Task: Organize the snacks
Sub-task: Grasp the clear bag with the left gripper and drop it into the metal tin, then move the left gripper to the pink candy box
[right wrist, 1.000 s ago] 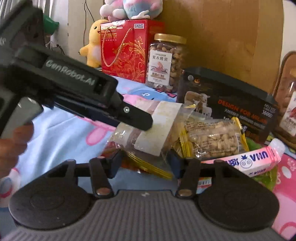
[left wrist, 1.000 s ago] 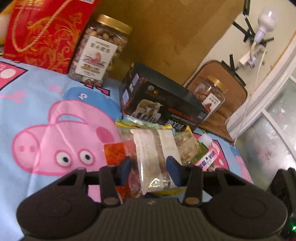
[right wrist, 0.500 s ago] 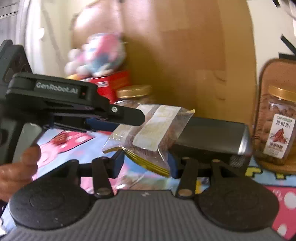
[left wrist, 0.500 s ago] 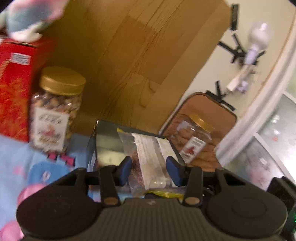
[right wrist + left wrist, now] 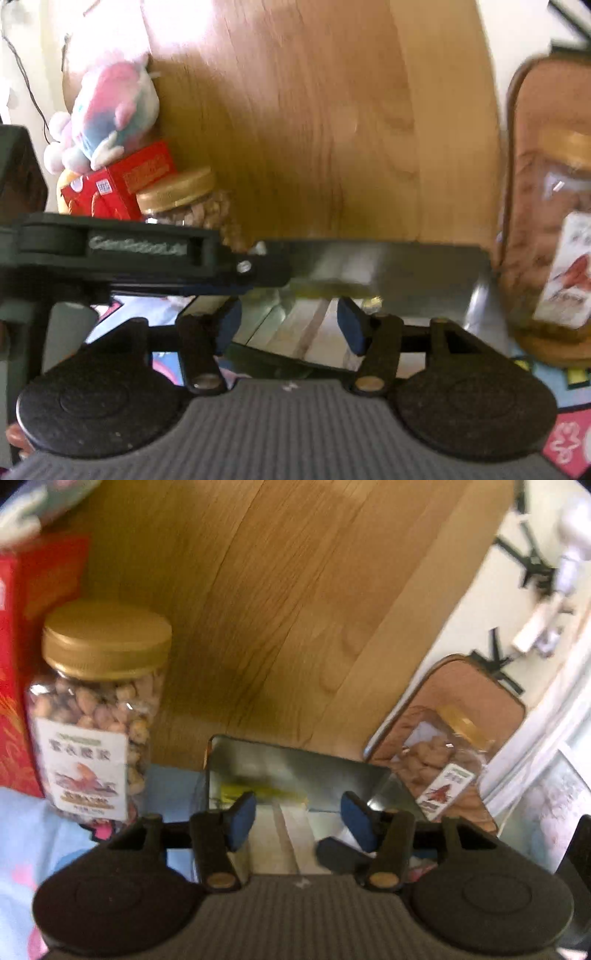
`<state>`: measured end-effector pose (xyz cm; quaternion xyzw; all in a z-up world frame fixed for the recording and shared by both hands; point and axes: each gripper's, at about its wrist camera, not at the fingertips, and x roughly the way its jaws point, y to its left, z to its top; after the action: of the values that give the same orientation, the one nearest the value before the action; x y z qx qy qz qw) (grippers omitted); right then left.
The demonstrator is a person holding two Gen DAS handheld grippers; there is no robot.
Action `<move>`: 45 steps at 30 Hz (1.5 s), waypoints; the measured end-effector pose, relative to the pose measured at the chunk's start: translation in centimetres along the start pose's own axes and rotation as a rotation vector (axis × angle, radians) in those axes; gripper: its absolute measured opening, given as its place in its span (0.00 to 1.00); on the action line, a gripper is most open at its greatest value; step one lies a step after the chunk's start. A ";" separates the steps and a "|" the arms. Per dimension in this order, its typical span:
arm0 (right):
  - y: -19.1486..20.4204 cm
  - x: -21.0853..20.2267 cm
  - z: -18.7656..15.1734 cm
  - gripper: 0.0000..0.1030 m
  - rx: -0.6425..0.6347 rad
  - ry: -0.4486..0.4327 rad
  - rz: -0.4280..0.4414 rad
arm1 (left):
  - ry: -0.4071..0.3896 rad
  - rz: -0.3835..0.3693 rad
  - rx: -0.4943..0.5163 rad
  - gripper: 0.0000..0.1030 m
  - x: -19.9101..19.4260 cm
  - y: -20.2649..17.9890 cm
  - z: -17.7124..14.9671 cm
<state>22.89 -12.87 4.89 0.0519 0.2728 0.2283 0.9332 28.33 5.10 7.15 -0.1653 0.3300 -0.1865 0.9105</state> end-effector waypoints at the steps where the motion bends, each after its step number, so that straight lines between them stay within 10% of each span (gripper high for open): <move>1: 0.2 -0.9 -0.2 0.59 -0.021 -0.024 -0.013 | -0.018 -0.004 0.012 0.53 -1.1 0.0 -0.3; 15: -3.6 -14.2 -10.1 0.58 0.257 -0.104 -0.073 | 0.047 -0.146 0.237 0.53 -8.0 -4.5 -11.3; 21: -4.6 -13.7 -9.5 0.48 0.280 -0.123 -0.053 | 0.107 -0.046 0.341 0.57 -7.1 -6.9 -15.9; 28: -5.2 -11.5 -9.7 0.23 0.255 -0.044 -0.010 | 0.162 -0.026 0.376 0.40 -6.9 -7.8 -18.4; 30: -4.6 -12.9 -10.6 0.23 0.238 -0.025 -0.021 | 0.169 -0.047 0.365 0.44 -7.9 -7.7 -18.9; 33: -4.5 -15.4 -13.3 0.26 0.273 0.029 0.005 | 0.171 -0.089 0.314 0.76 -9.8 -7.1 -19.7; 40: -2.5 -20.8 -15.5 0.55 0.110 -0.021 0.052 | 0.178 -0.200 0.041 0.78 -12.3 -3.1 -18.8; 45: -1.0 -18.7 -15.4 0.55 -0.058 0.064 0.024 | 0.186 -0.185 -0.020 0.73 -11.2 -2.8 -17.4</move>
<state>1.10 -22.65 0.71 0.0206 0.2952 0.2487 0.9223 8.20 4.57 1.68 -0.1863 0.3980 -0.2809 0.8532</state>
